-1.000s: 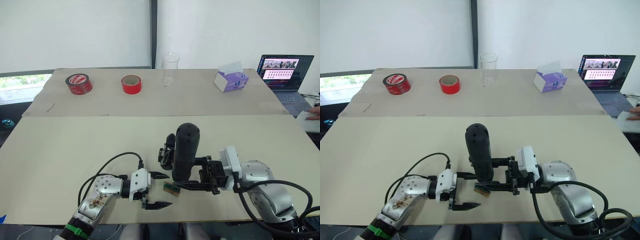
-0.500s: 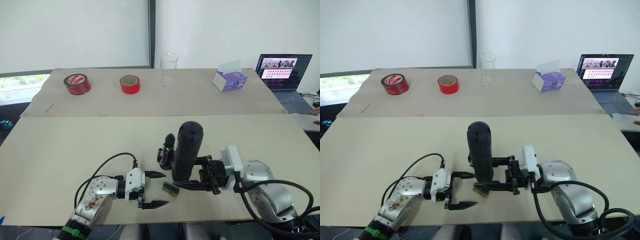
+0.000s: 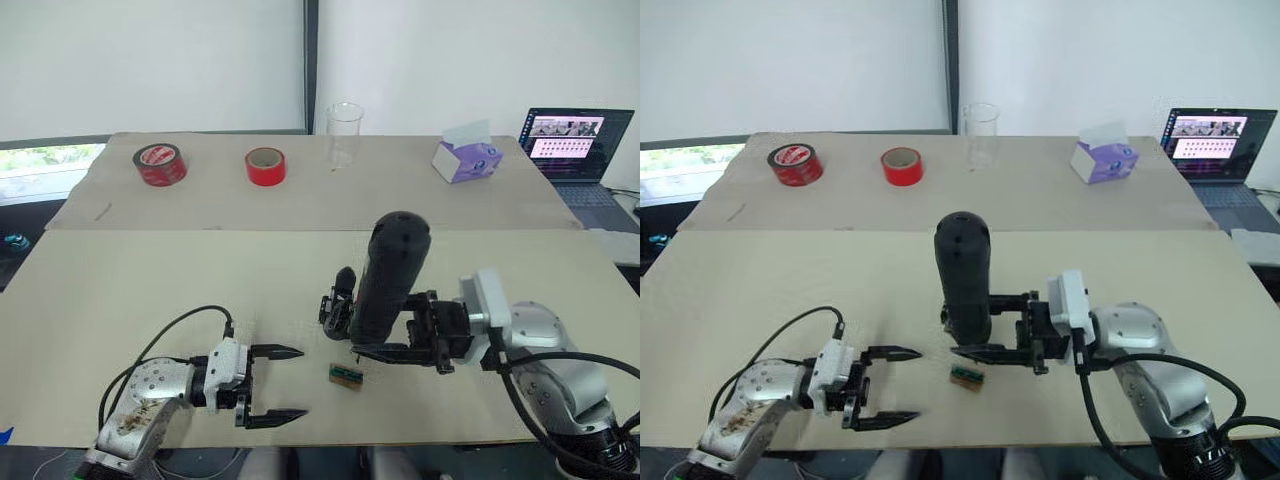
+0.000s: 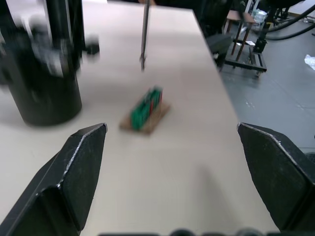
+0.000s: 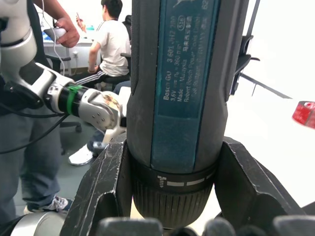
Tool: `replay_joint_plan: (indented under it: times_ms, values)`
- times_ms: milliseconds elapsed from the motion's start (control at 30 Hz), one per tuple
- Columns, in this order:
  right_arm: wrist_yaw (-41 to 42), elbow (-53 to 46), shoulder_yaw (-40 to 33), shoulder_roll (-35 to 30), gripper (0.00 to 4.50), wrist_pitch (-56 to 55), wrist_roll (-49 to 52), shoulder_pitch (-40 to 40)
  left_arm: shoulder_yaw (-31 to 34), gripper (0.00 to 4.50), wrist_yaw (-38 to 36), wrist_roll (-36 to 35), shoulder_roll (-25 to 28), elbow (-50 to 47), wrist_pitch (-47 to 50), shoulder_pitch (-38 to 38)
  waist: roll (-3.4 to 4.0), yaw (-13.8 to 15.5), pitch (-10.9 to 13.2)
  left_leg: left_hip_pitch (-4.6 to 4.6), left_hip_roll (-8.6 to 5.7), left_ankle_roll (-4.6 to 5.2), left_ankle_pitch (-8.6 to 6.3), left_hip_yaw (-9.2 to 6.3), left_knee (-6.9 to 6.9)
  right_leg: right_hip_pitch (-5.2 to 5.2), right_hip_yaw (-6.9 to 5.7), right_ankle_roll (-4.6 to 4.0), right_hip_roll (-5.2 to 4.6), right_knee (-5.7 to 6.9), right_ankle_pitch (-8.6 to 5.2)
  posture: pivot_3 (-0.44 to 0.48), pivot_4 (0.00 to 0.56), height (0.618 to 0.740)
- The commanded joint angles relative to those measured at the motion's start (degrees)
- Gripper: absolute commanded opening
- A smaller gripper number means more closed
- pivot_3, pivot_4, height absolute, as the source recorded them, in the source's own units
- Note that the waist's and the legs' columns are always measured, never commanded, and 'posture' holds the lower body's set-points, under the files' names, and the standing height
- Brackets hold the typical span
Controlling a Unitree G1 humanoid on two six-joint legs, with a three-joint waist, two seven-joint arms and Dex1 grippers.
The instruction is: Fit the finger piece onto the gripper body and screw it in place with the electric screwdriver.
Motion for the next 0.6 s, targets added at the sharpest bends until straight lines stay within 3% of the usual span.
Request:
replay_joint_plan:
  times_ms: [33,400,600]
  values:
    - [-1.3,-3.0,-3.7,-1.0,1.92,0.8,3.8,-1.6,3.7,4.5,2.1,-5.1,1.0,-5.2,4.7,-0.9,-0.01,0.0,0.0,0.0,0.0,0.0,0.0,0.0,0.0,0.01,-0.01,0.0,0.03,0.0,0.0,0.0,0.15,0.74]
    - [-7.2,1.1,-12.1,-3.9,1.92,6.3,10.1,-7.4,8.6,4.5,9.7,-14.3,0.6,-8.5,19.5,-9.8,-0.11,-0.1,0.1,-0.03,-0.11,0.02,0.01,0.02,0.06,0.06,-0.1,0.25,0.45,0.0,0.13,0.0,0.15,0.74]
    - [-8.0,6.5,-13.7,-3.9,1.92,7.6,10.4,-12.6,9.2,4.5,8.8,-14.7,1.6,-5.9,23.2,-12.8,-0.11,-0.1,0.2,-0.03,-0.11,0.01,0.02,0.06,0.06,0.06,-0.08,0.28,0.57,0.01,0.16,0.0,0.15,0.74]
